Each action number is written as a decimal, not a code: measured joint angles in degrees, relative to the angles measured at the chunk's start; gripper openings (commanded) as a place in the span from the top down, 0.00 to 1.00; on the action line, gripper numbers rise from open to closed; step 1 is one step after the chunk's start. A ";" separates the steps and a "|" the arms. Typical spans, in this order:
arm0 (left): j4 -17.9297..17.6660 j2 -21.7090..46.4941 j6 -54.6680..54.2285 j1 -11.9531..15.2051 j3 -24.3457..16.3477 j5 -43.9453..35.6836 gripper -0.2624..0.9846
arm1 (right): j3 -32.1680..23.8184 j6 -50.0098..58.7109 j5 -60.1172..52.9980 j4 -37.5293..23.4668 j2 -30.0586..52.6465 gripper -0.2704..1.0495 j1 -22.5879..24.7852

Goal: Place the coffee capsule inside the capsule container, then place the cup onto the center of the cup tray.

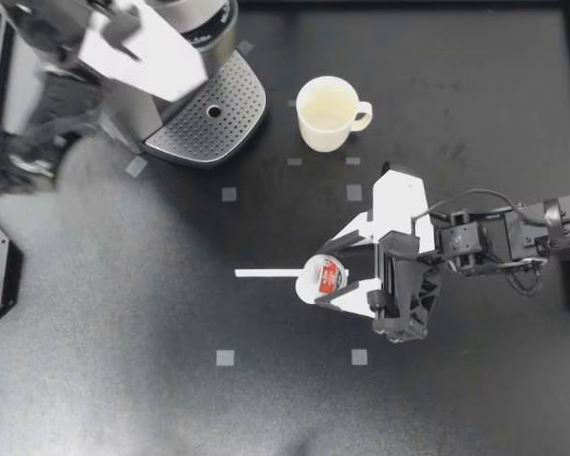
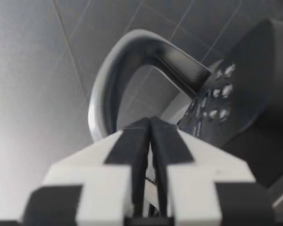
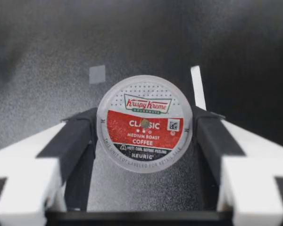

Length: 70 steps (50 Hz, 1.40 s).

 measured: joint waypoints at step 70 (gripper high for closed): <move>-0.35 -28.04 -31.29 11.87 14.50 -41.57 0.69 | -18.81 -17.14 -7.21 -2.64 -4.04 0.46 -21.53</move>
